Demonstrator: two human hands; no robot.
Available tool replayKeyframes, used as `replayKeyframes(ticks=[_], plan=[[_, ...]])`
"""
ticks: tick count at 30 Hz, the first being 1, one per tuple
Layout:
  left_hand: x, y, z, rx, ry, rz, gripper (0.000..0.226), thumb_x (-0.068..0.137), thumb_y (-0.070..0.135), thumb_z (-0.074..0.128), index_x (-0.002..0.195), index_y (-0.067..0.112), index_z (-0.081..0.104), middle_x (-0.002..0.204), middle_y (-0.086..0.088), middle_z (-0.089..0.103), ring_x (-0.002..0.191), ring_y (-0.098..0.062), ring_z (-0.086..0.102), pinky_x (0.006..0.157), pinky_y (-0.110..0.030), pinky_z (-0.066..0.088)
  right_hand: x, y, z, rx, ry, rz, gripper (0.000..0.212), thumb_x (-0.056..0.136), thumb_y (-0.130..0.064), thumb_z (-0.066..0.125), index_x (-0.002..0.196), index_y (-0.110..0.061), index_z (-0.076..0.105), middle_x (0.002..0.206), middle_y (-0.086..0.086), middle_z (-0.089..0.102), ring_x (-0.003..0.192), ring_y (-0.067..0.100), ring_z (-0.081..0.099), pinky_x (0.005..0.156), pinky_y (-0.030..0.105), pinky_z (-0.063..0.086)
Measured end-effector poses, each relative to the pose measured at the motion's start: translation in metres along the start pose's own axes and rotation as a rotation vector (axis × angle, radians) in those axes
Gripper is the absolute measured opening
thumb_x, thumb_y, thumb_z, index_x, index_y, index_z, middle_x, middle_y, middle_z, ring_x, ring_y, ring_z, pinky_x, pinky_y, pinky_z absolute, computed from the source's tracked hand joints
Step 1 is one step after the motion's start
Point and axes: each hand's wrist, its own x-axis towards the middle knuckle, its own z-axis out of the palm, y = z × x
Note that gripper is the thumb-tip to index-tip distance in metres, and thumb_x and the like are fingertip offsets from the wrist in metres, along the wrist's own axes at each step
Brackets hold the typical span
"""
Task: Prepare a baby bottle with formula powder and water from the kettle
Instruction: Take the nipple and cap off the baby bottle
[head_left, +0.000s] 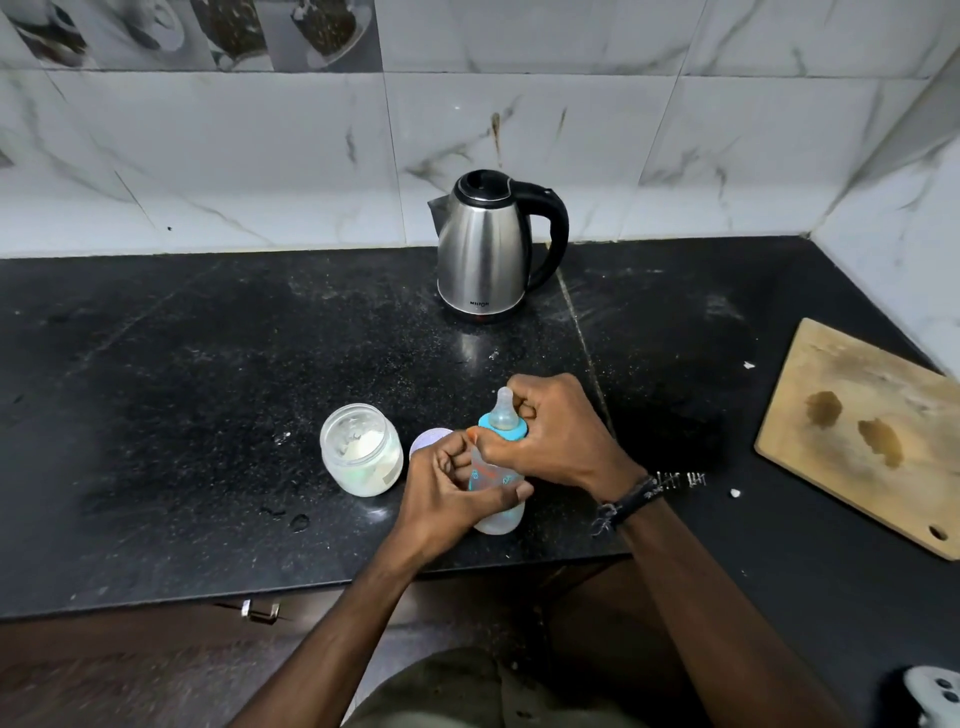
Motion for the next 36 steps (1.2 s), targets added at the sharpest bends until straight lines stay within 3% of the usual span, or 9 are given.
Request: replayKeyframes(ticks=[3, 7, 13, 16, 20, 25, 28, 32, 36], plan=[[-0.001, -0.001, -0.002, 0.024, 0.023, 0.015, 0.042, 0.068, -0.01, 0.091, 0.102, 0.003, 0.071, 0.088, -0.002, 0.081, 0.082, -0.01, 0.076, 0.074, -0.022, 0.059, -0.003, 0.005, -0.005, 0.162, -0.14, 0.034, 0.032, 0.073, -0.035, 0.075, 0.08, -0.007, 0.062, 0.068, 0.004, 0.064, 0.059, 0.021, 0.058, 0.056, 0.042, 0.05], [-0.002, -0.003, -0.003, 0.043, 0.115, 0.039, 0.049, 0.064, 0.003, 0.097, 0.105, 0.01, 0.072, 0.099, -0.004, 0.081, 0.09, -0.016, 0.078, 0.079, -0.025, 0.061, -0.007, 0.0, -0.012, 0.185, -0.189, 0.108, 0.039, 0.078, -0.015, 0.076, 0.115, -0.017, 0.063, 0.077, -0.013, 0.061, 0.062, -0.001, 0.056, 0.059, 0.016, 0.044], [-0.005, -0.001, 0.0, 0.021, 0.195, 0.05, 0.06, 0.057, 0.035, 0.095, 0.104, 0.005, 0.072, 0.098, -0.005, 0.081, 0.092, -0.02, 0.078, 0.08, -0.028, 0.062, -0.008, -0.014, 0.002, -0.151, 0.01, 0.144, 0.083, 0.067, -0.071, 0.072, 0.13, -0.02, 0.053, 0.085, -0.01, 0.062, 0.08, 0.004, 0.059, 0.075, 0.026, 0.051], [-0.004, -0.001, -0.002, 0.022, 0.197, 0.033, 0.059, 0.058, 0.035, 0.098, 0.104, 0.009, 0.072, 0.098, -0.004, 0.081, 0.091, -0.02, 0.079, 0.08, -0.03, 0.062, -0.008, -0.017, 0.002, 0.033, -0.063, 0.142, 0.072, 0.077, -0.036, 0.082, 0.138, -0.019, 0.048, 0.094, -0.008, 0.066, 0.087, 0.003, 0.062, 0.083, 0.026, 0.053], [-0.006, 0.0, -0.006, 0.009, 0.157, 0.019, 0.052, 0.064, 0.016, 0.096, 0.109, 0.015, 0.07, 0.103, 0.0, 0.081, 0.095, -0.017, 0.079, 0.081, -0.026, 0.06, -0.008, -0.015, -0.008, 0.372, -0.275, 0.192, 0.076, 0.084, 0.001, 0.068, 0.147, -0.022, 0.034, 0.124, -0.001, 0.065, 0.115, 0.006, 0.063, 0.101, 0.024, 0.051], [-0.003, -0.001, -0.004, 0.029, 0.179, 0.054, 0.052, 0.065, 0.01, 0.092, 0.112, 0.005, 0.071, 0.105, -0.006, 0.08, 0.099, -0.019, 0.078, 0.088, -0.028, 0.06, -0.009, -0.02, 0.004, -0.038, -0.051, 0.161, 0.091, 0.074, -0.054, 0.079, 0.147, -0.024, 0.034, 0.102, -0.011, 0.061, 0.096, 0.002, 0.058, 0.09, 0.027, 0.05], [-0.003, -0.001, -0.003, 0.032, 0.186, 0.059, 0.054, 0.062, 0.017, 0.096, 0.109, 0.007, 0.071, 0.102, -0.006, 0.08, 0.096, -0.021, 0.078, 0.084, -0.029, 0.062, -0.006, -0.019, 0.004, 0.023, -0.069, 0.155, 0.085, 0.076, -0.041, 0.082, 0.146, -0.023, 0.036, 0.099, -0.01, 0.065, 0.093, 0.002, 0.06, 0.091, 0.031, 0.052], [-0.005, -0.002, -0.004, 0.01, 0.176, 0.041, 0.05, 0.065, 0.004, 0.096, 0.107, 0.015, 0.069, 0.101, -0.001, 0.081, 0.093, -0.017, 0.079, 0.079, -0.025, 0.061, -0.006, -0.011, -0.004, 0.322, -0.291, 0.16, 0.09, 0.081, -0.003, 0.074, 0.152, -0.024, 0.024, 0.125, -0.003, 0.066, 0.118, 0.005, 0.061, 0.108, 0.032, 0.047], [-0.002, -0.002, -0.002, 0.036, 0.195, 0.052, 0.049, 0.068, -0.011, 0.09, 0.106, 0.012, 0.07, 0.094, 0.004, 0.08, 0.088, -0.008, 0.076, 0.077, -0.02, 0.058, -0.01, -0.014, 0.001, 0.037, -0.14, 0.167, 0.102, 0.075, -0.047, 0.08, 0.153, -0.028, 0.019, 0.121, -0.007, 0.058, 0.112, 0.004, 0.056, 0.101, 0.028, 0.046]])
